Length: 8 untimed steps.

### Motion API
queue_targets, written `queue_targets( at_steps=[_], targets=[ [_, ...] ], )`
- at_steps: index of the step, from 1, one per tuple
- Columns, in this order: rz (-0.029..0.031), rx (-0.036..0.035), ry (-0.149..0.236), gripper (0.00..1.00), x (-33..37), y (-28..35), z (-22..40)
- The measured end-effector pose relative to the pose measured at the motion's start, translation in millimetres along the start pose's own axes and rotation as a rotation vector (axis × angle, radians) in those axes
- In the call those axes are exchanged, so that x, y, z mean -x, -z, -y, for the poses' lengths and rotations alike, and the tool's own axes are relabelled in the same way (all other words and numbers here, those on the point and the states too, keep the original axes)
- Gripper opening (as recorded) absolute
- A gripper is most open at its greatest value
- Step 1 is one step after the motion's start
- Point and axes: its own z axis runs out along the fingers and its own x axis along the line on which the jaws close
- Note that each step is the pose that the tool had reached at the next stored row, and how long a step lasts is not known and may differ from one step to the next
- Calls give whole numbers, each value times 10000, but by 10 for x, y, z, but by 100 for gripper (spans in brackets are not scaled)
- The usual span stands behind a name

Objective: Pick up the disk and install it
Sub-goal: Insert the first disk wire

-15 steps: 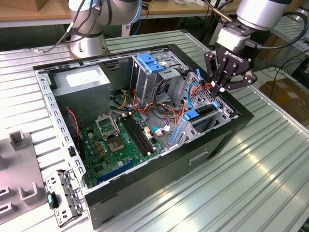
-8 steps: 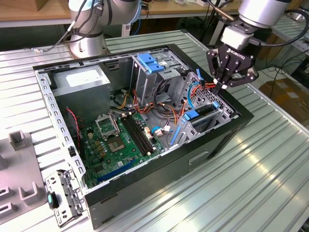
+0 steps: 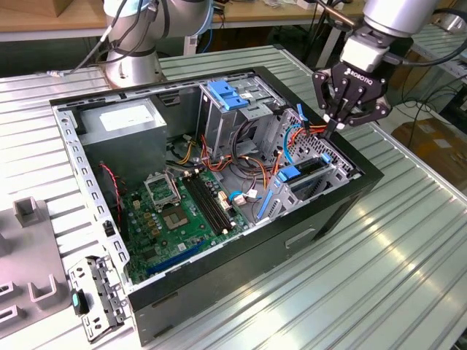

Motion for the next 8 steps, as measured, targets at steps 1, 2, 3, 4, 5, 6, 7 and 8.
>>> queue_targets(
  at_steps=[1, 2, 3, 4, 5, 6, 7, 8],
  targets=[
    [4, -8, 163, 11, -1, 0, 3],
    [5, -15, 294, 11, -2, -1, 4],
    [6, -22, 462, 11, -2, 0, 5],
    [9, -29, 583, 11, -3, 1, 6],
    [29, -44, 751, 11, -5, 0, 11],
    [46, -54, 840, 11, -6, 0, 15],
    [52, -63, 929, 11, -7, 2, 21],
    [56, -70, 1012, 11, -8, 2, 25]
  ],
)
